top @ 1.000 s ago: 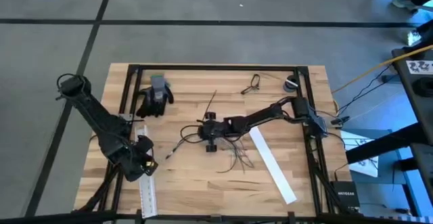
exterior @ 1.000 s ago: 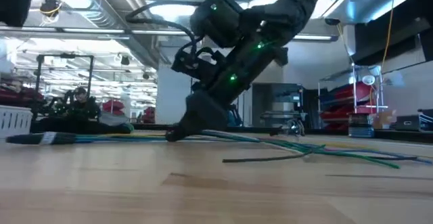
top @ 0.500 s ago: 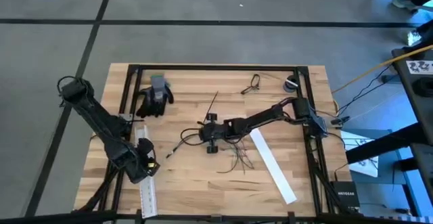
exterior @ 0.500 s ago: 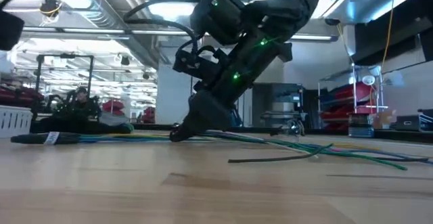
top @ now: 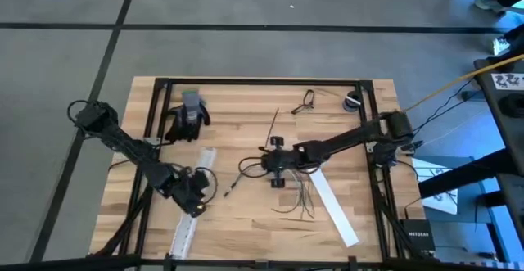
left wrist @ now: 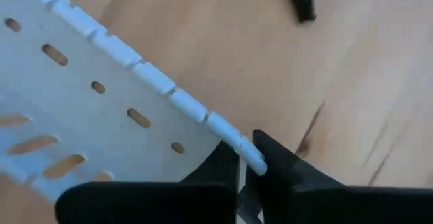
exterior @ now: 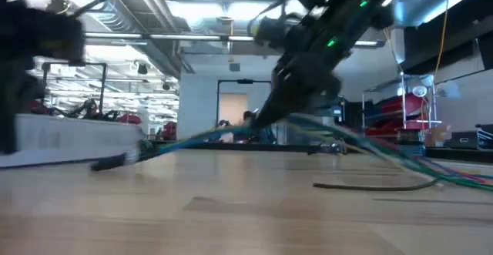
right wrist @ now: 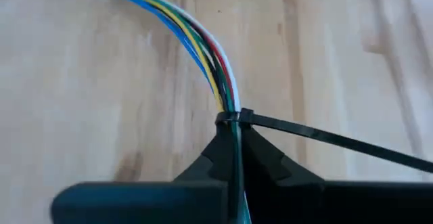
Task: Ziptie cables
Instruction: Put the cable wires in the white cable duct
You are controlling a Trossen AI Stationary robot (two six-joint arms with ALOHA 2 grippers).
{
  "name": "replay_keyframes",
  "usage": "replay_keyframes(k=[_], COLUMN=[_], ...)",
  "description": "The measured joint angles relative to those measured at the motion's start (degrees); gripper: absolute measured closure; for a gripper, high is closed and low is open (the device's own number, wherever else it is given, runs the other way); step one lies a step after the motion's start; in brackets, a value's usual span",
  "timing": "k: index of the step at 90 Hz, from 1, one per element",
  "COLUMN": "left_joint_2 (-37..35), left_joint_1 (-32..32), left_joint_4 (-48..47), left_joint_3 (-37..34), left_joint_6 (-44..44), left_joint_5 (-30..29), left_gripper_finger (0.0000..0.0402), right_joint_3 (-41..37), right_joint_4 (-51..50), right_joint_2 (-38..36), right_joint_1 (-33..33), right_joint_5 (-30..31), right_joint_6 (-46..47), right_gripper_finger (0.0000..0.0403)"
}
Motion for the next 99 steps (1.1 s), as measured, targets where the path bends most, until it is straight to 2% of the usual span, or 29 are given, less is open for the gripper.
replay_keyframes(k=[11, 19, 38, 51, 59, 76, 87, 99], left_joint_2=[0.41, 1.27, 6.67, 10.87, 11.94, 12.01, 9.18, 5.29], left_joint_1=[4.96, 8.12, 13.81, 15.59, 16.06, 17.89, 18.59, 18.60], left_joint_4=[4.93, 9.05, 20.00, 30.38, 33.30, 29.01, 19.55, 11.06], left_joint_3=[-0.26, -0.17, 0.00, 0.02, 0.05, 3.58, 7.80, 11.34], left_joint_6=[14.33, 21.42, 29.01, 32.81, 34.99, 37.66, 38.82, 38.59], left_joint_5=[0.11, 0.24, 2.57, 4.42, 5.05, 7.16, 10.39, 9.98], left_gripper_finger=[0.0398, 0.0401, 0.0400, 0.0400, 0.0393, 0.0327, 0.0282, 0.0254], right_joint_3=[-0.87, -0.87, -0.85, -0.83, -0.83, -0.83, -0.76, -0.74], right_joint_4=[-3.98, -6.12, -7.60, -9.39, -10.48, -11.22, -11.14, -8.95], right_joint_2=[-5.36, -8.68, -14.46, -17.05, -17.31, -17.66, -17.75, -17.75], right_joint_1=[1.66, 2.66, 5.18, 5.90, 5.84, 5.84, 5.84, 5.81], right_joint_5=[3.67, 4.37, 5.61, 8.05, 8.52, 8.79, 8.79, 8.81], right_joint_6=[0.57, 0.61, 2.69, 3.03, 3.56, 3.56, 3.55, 3.42], right_gripper_finger=[0.0403, 0.0403, 0.0403, 0.0403, 0.0403, 0.0403, 0.0403, 0.0403])
